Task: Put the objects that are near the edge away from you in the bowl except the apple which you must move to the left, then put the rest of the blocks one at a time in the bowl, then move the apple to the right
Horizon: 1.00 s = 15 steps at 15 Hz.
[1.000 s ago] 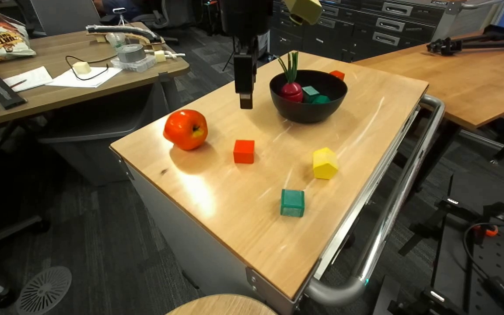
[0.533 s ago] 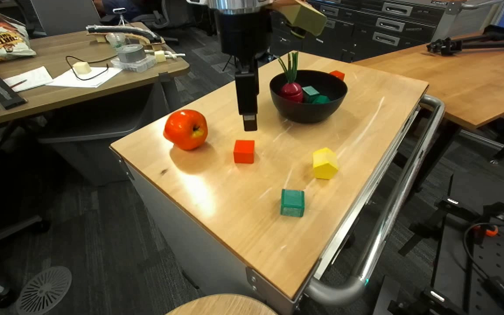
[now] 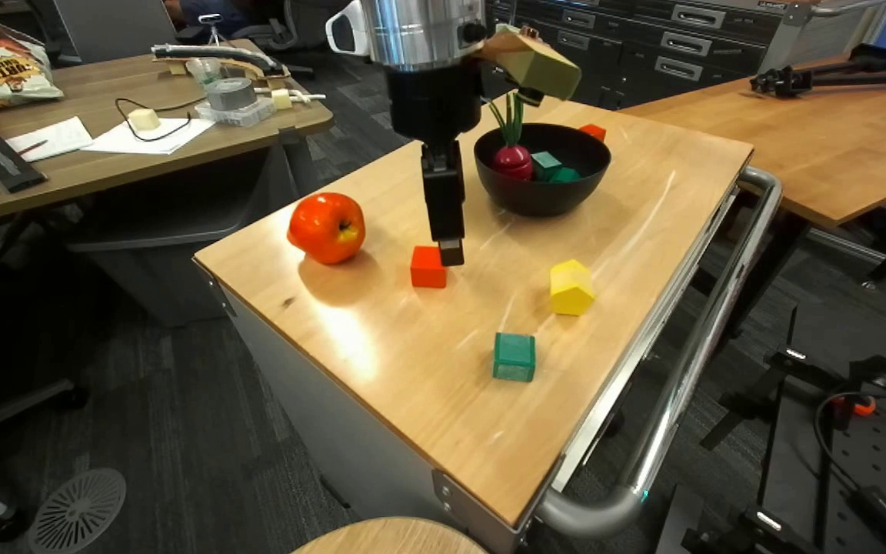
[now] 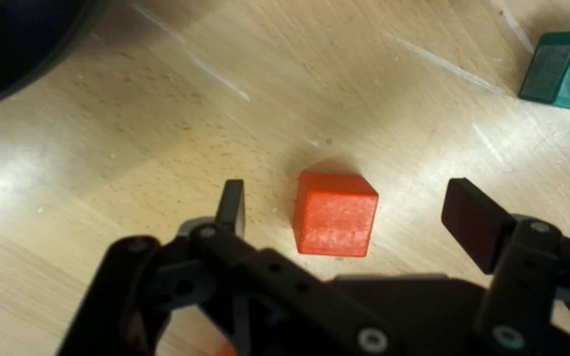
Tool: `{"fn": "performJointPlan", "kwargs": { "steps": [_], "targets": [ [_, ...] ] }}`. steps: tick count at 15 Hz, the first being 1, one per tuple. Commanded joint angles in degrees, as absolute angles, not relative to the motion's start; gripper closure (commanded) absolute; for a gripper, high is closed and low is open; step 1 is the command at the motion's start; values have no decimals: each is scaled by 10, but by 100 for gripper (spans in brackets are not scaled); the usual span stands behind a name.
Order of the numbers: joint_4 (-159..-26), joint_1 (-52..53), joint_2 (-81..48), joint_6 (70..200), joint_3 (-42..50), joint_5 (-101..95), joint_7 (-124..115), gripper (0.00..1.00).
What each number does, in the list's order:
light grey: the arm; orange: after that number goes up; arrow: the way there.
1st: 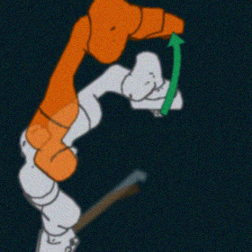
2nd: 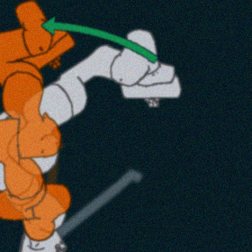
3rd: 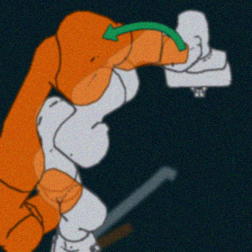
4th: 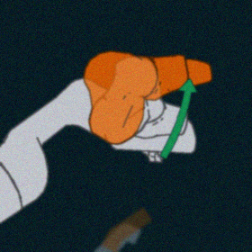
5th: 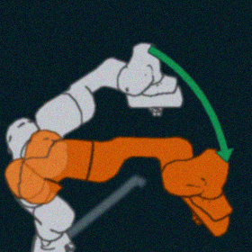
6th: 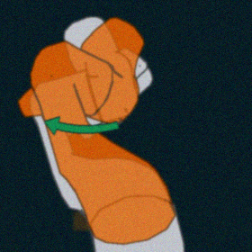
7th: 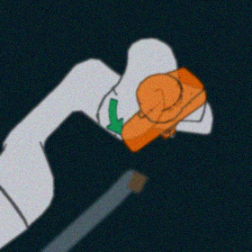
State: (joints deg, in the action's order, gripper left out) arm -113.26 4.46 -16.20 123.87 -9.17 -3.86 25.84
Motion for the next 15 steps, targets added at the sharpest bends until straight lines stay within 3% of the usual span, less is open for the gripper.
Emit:
{"fn": "performJointPlan", "kwargs": {
  "steps": [1,4,5,6,8,15],
  "targets": [
    [-1139,48,-167,1249,-99,-22,257,0],
    [-1137,54,-183,1266,-101,-31,240,0],
    [-1137,56,-188,1272,-100,-35,229,7],
    [-1139,59,-191,1285,-99,-41,220,27],
    [-1141,64,-197,1301,-98,-46,205,31],
    [-1160,73,-183,1342,-89,-81,147,83]
  ]
}}
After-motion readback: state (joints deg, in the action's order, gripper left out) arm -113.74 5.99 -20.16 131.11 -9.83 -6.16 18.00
